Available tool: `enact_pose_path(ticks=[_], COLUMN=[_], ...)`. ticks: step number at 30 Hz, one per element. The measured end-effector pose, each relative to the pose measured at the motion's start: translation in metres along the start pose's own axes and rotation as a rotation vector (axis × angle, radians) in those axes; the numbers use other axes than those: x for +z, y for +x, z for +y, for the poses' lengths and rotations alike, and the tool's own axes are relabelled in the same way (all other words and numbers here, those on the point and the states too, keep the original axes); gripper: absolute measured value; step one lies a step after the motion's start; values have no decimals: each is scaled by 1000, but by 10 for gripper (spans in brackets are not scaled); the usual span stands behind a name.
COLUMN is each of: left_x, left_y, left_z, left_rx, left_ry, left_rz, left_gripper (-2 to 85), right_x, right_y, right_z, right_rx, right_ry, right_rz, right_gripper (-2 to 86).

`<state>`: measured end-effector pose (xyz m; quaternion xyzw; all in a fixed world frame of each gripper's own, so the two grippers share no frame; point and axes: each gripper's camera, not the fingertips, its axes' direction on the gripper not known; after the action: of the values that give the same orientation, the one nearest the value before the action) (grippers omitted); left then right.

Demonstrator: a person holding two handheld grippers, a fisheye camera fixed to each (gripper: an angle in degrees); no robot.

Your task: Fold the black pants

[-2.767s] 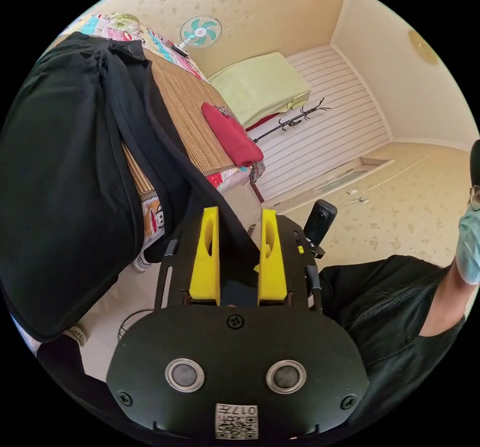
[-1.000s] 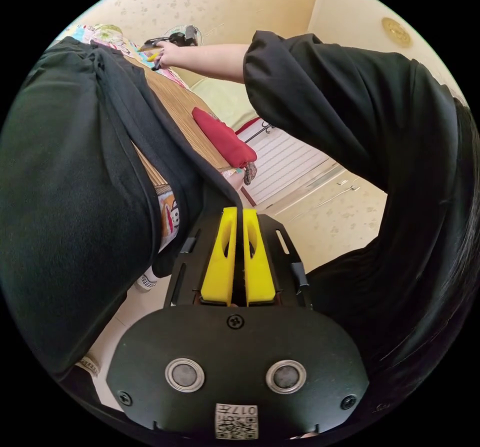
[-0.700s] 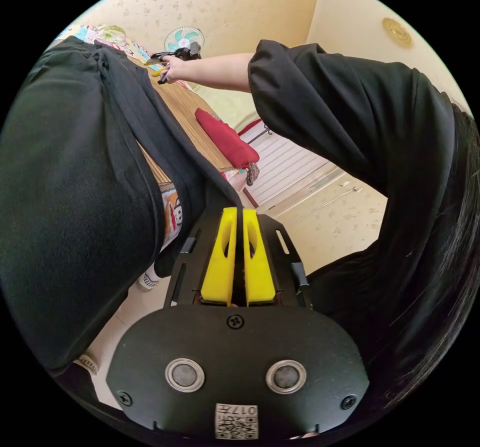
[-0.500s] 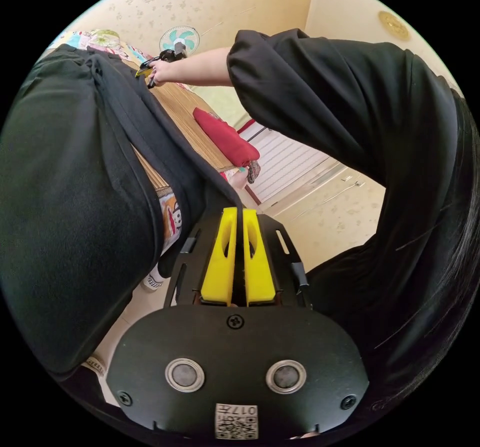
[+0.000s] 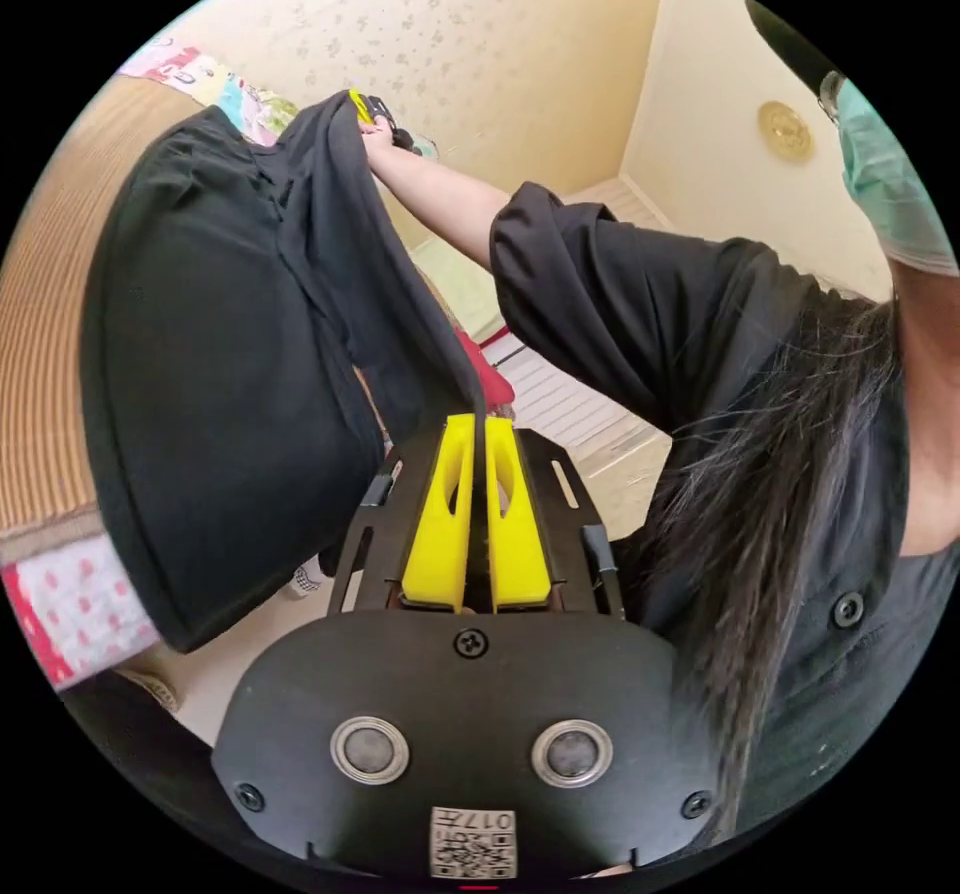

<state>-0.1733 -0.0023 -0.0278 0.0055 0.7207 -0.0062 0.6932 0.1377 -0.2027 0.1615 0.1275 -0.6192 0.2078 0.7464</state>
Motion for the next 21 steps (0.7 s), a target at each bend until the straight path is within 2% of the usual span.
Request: enact_pose_path(ticks=[4, 7, 9, 13, 17, 21], left_x=[-38, -48, -49, -39, -27, -27], left_y=[-20, -24, -19, -21, -27, -30], left_z=[38, 55, 56, 40, 18, -12], left_rx=[-163, -257, -246, -234, -202, -162], left_ry=[49, 55, 53, -8, -62, -31], left_rz=[-80, -170, -189, -260, -320, -288], left_gripper=[-1, 8, 19, 62, 88, 83], right_x=[88, 105, 101, 43, -56, -157], right_y=[23, 21, 4, -74, -130, -160], right_z=[58, 93, 105, 142, 200, 304], right_rx=[104, 85, 49, -164, -262, -292], right_ry=[-149, -239, -322, -558, -643, -717], right_rz=[10, -18, -36, 116, 261, 542], right_gripper=[30, 30, 29, 35, 47, 64])
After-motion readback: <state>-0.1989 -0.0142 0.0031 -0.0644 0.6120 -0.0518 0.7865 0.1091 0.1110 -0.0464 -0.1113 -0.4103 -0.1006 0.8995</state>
